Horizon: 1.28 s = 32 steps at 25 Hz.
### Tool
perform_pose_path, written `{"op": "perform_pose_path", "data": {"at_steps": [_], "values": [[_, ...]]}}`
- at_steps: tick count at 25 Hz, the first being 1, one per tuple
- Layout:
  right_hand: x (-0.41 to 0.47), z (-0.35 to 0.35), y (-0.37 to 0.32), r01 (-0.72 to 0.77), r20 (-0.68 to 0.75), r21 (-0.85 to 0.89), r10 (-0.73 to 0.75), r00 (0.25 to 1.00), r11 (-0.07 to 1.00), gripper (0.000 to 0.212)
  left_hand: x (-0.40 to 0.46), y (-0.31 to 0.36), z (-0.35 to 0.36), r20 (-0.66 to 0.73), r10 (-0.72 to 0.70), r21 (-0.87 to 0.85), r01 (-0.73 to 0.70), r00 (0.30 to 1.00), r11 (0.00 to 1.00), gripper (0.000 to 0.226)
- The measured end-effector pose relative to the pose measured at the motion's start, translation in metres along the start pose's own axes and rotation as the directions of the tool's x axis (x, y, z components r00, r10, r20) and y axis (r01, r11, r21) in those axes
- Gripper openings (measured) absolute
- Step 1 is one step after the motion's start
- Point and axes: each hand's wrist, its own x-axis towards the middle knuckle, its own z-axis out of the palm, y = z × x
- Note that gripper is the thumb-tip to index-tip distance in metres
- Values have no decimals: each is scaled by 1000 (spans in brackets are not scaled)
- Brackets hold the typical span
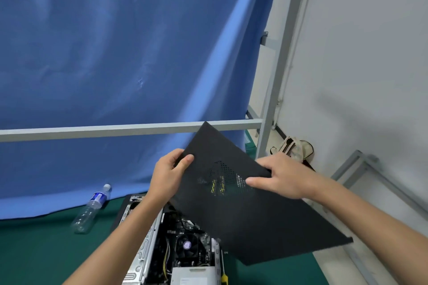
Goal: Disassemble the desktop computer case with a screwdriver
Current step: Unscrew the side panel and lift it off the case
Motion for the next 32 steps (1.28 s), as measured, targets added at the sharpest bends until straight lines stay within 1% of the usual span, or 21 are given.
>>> {"op": "perform_pose_path", "data": {"at_steps": [1, 2, 3, 4, 5, 6, 7, 8, 9, 10, 11, 12, 15, 16, 17, 19, 21, 24, 27, 30, 32], "values": [[-4, 5, -4, -7, -18, 50, 8, 1000, 999, 38, -6, 5, 8, -64, -33, 34, 36, 997, 999, 21], [-6, 10, -7, -30, -39, 111, 34, 999, 993, 36, -13, 10, 17, -108, -94, 72, 102, 990, 992, 34], [-9, 14, -9, -61, -67, 152, 71, 995, 987, 32, -23, 18, 27, -88, -216, 43, 220, 973, 975, 55], [-9, 18, -11, -90, -100, 161, 107, 989, 983, 29, -32, 26, 38, 31, -375, -87, 377, 926, 922, 77], [-13, 22, -12, -116, -137, 134, 134, 981, 984, 27, -44, 36, 52, 213, -490, -232, 531, 845, 815, 93], [-18, 28, -14, -134, -175, 78, 145, 974, 988, 27, -55, 48, 66, 371, -518, -315, 629, 771, 711, 103], [-24, 36, -16, -146, -207, 9, 145, 967, 989, 28, -61, 58, 79, 469, -497, -351, 671, 730, 653, 109], [-29, 45, -18, -153, -233, -46, 138, 963, 987, 29, -66, 65, 90, 510, -472, -386, 682, 719, 622, 107], [-35, 52, -22, -152, -253, -61, 132, 959, 987, 29, -67, 69, 100, 510, -453, -432, 673, 731, 601, 95], [-40, 56, -23, -142, -261, -31, 129, 957, 989, 30, -67, 71, 106, 486, -450, -454, 656, 749, 602, 72], [-46, 59, -22, -121, -245, 44, 129, 961, 992, 30, -67, 72, 108, 455, -460, -453, 643, 763, 618, 48], [-52, 60, -21, -98, -199, 137, 125, 972, 986, 30, -67, 70, 108, 426, -469, -432, 630, 774, 646, 31], [-81, 68, -15, -91, -1, 384, 99, 995, 919, 33, -67, 54, 99, 336, -477, -450, 583, 812, 676, 9], [-92, 74, -13, -102, 19, 387, 103, 995, 917, 30, -69, 52, 97, 323, -469, -486, 569, 822, 663, 9], [-99, 80, -13, -101, 2, 339, 107, 994, 935, 25, -69, 49, 96, 315, -464, -521, 560, 828, 644, 12], [-102, 91, -15, -75, -105, 228, 101, 989, 971, 15, -68, 50, 99, 312, -459, -551, 552, 832, 626, 15], [-100, 92, -18, -52, -175, 187, 86, 981, 981, 15, -70, 57, 103, 326, -430, -520, 539, 842, 663, 14], [-99, 91, -20, -21, -202, 152, 52, 978, 988, 21, -74, 64, 107, 339, -403, -461, 523, 850, 717, 16], [-102, 92, -19, -35, -265, 201, 89, 960, 979, 23, -85, 63, 109, 386, -391, -451, 541, 835, 710, 22], [-102, 96, -16, -86, -304, 343, 197, 932, 936, 27, -100, 53, 114, 473, -383, -410, 583, 794, 702, 47], [-102, 102, -18, -101, -298, 436, 249, 921, 894, 26, -106, 51, 118, 510, -383, -361, 596, 770, 717, 53]]}}
